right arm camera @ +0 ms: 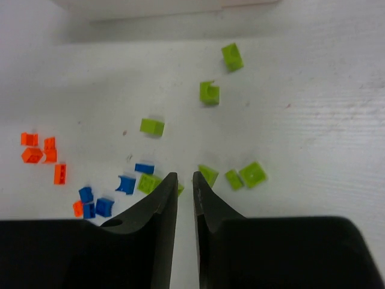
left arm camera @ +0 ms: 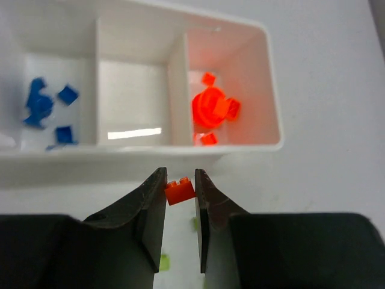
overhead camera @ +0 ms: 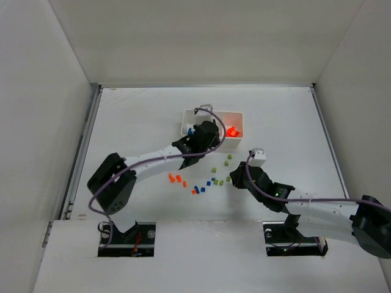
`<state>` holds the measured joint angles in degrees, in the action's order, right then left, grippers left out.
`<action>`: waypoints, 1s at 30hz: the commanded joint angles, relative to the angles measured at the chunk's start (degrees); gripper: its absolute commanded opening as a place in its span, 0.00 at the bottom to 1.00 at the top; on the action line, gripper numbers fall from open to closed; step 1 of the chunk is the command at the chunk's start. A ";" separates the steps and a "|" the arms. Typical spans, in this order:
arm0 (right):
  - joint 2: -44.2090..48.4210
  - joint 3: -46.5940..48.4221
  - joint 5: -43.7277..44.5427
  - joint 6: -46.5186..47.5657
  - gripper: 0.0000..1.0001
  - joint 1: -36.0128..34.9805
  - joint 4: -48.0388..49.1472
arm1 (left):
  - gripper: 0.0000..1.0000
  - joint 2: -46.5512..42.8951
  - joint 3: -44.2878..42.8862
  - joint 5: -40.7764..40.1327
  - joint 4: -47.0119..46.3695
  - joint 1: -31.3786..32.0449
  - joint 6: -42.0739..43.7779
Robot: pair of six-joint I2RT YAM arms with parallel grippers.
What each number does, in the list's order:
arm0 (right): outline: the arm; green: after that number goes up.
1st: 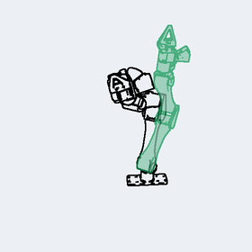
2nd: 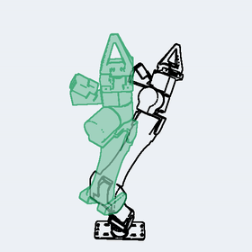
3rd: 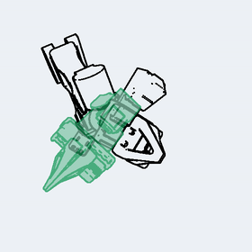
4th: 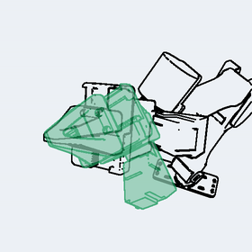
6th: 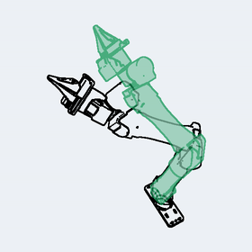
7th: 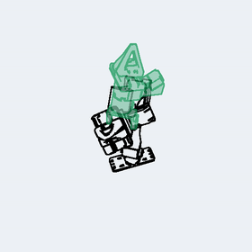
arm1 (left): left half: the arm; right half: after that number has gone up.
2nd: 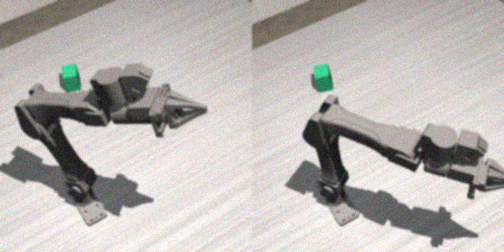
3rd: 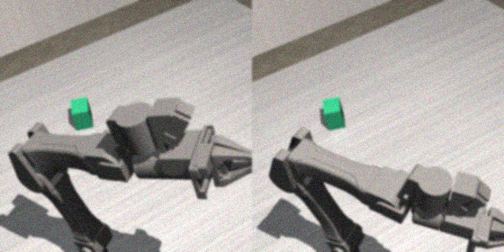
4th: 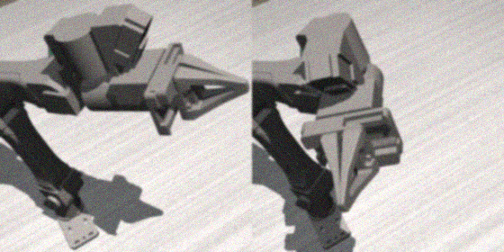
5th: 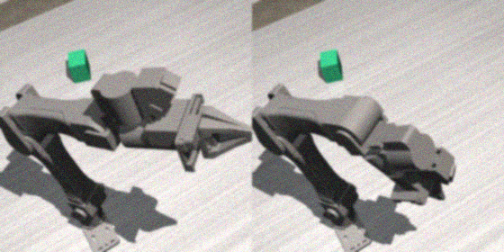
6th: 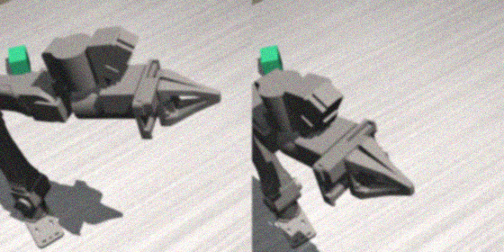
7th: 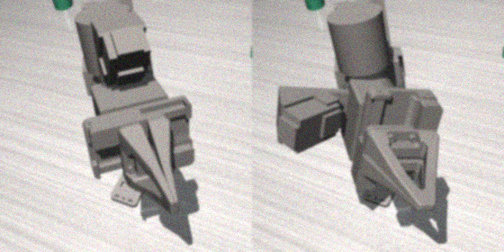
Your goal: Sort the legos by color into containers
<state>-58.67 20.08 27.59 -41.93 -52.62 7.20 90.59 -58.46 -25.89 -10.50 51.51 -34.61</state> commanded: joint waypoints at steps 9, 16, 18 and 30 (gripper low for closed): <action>8.57 -2.76 4.49 -5.62 0.26 -5.25 -4.21 | 0.25 24.54 -28.11 10.16 -3.12 -3.47 4.03; 7.97 -1.36 0.54 -0.97 0.28 -6.75 -2.81 | 0.39 20.35 -25.93 9.28 -4.26 -3.83 4.81; 5.34 0.39 -2.09 1.49 0.26 -7.45 -2.02 | 0.37 16.40 -21.63 8.23 -5.66 -4.44 4.99; -17.42 10.24 -9.05 7.74 0.49 -15.36 5.10 | 0.35 -11.73 13.43 -2.13 -7.78 -3.66 3.76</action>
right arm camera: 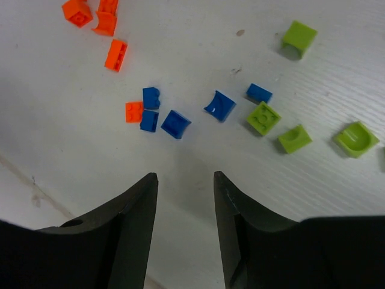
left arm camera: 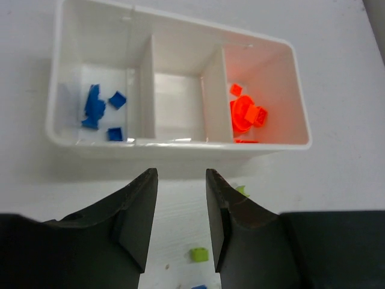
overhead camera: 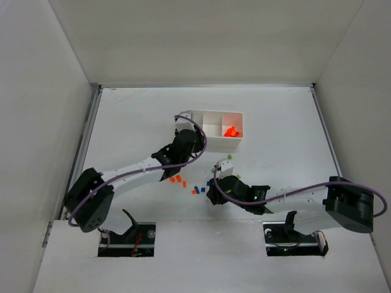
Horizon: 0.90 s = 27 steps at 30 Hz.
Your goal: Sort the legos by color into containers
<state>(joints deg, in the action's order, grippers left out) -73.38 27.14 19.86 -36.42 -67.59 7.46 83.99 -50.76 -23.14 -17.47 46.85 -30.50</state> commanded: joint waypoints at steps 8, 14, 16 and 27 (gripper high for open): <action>-11.59 8.63 -0.79 3.82 0.54 -0.48 4.14 | 0.35 -17.27 18.50 -10.17 5.34 2.15 -5.35; -15.21 11.10 2.90 4.43 0.49 -0.48 1.85 | 0.35 -21.57 22.02 -9.73 8.33 1.44 -7.82; -16.08 11.80 3.87 5.22 0.48 -0.48 1.15 | 0.35 -23.33 22.98 -10.00 8.60 1.44 -7.99; -18.29 15.32 10.37 6.81 0.23 -2.15 -5.71 | 0.35 -30.81 25.89 -11.58 12.55 0.74 -8.70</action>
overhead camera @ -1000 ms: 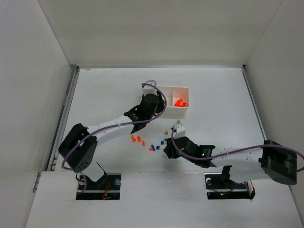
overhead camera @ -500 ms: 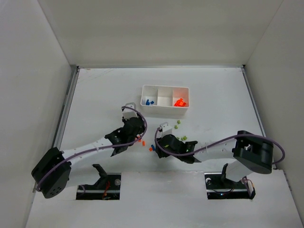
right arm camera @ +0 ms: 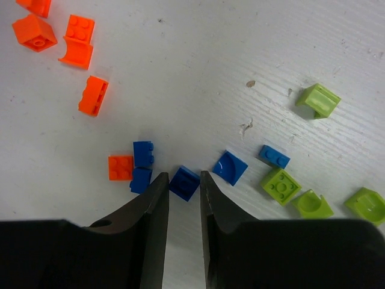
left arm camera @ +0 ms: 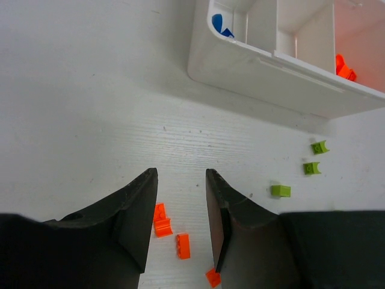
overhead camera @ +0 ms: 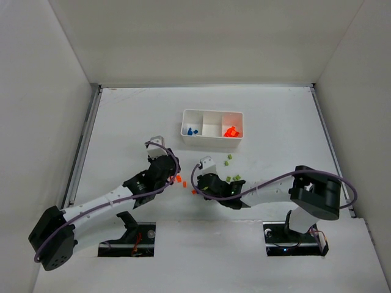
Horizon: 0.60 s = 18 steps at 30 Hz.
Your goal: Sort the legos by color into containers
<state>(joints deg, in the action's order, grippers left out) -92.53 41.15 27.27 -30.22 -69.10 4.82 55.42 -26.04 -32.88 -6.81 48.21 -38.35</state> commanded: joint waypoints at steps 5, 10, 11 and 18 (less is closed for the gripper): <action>6.74 0.95 2.35 0.51 0.20 -0.55 -2.88 | 0.35 -4.70 3.36 -3.50 3.73 -0.70 -1.20; 12.90 3.14 -2.64 3.58 0.20 4.62 -0.44 | 0.35 -6.81 4.33 -4.73 5.40 -0.79 -0.59; 13.08 4.11 -4.05 4.72 0.19 6.55 0.53 | 0.35 -7.34 4.77 -4.91 5.49 -0.62 -0.85; 4.84 18.15 -10.47 10.26 0.18 19.29 4.49 | 0.34 -9.89 6.09 -4.12 6.02 1.14 -1.73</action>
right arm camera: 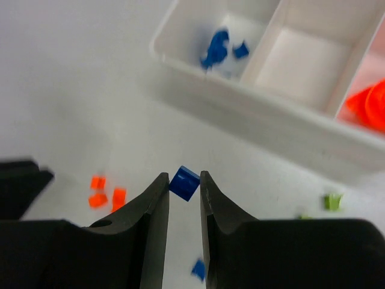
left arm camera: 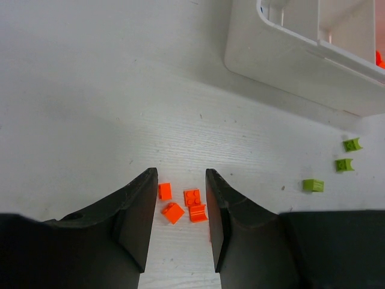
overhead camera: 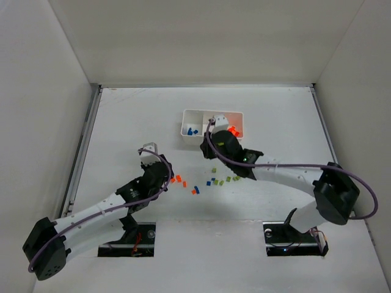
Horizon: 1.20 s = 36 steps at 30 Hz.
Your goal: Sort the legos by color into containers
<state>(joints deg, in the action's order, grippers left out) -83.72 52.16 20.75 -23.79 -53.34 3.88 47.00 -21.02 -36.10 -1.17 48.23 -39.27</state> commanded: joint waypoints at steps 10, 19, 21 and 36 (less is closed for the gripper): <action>-25.60 27.11 -5.72 4.28 0.31 10.76 3.25 | 0.34 -1.04 3.88 -1.78 0.38 9.20 -6.69; -19.39 23.17 -4.85 4.54 0.48 9.71 4.12 | 0.29 4.85 3.61 -3.63 0.64 14.92 -12.94; -16.40 20.01 -4.41 4.28 0.48 8.92 5.17 | 0.28 6.95 3.09 -3.63 0.73 15.36 -14.52; 0.39 -2.40 -2.65 2.09 0.49 5.14 9.30 | 0.29 25.76 -2.19 -2.75 -7.01 18.35 -15.58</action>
<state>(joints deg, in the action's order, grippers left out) -86.85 52.84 17.02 -20.40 -47.31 9.54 71.16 -21.21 -38.04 -6.22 66.59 -53.60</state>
